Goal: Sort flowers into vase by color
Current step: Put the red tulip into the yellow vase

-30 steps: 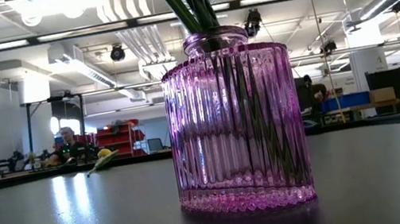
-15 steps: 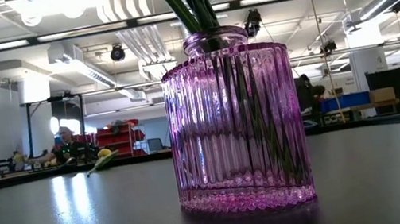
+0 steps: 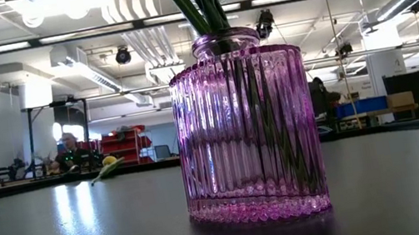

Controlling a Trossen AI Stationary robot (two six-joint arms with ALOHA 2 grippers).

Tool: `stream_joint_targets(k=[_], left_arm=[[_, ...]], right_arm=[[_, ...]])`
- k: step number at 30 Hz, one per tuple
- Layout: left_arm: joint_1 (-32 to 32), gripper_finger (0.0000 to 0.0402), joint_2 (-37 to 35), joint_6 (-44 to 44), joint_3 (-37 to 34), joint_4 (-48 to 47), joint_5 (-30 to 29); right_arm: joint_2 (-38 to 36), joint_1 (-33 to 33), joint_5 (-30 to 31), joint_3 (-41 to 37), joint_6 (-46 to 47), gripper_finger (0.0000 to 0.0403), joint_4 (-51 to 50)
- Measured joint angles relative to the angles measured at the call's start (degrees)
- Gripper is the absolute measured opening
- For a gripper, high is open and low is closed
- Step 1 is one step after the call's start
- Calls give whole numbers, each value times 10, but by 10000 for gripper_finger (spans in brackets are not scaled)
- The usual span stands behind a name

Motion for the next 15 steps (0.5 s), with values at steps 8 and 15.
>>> stream_joint_targets(k=[8, 15], left_arm=[[0, 0, 39, -73, 3, 5, 0], [-1, 3, 76, -131, 12, 6, -4]], right_arm=[[0, 0, 0, 0, -5, 248, -1], [0, 0, 0, 0, -5, 249, -10]])
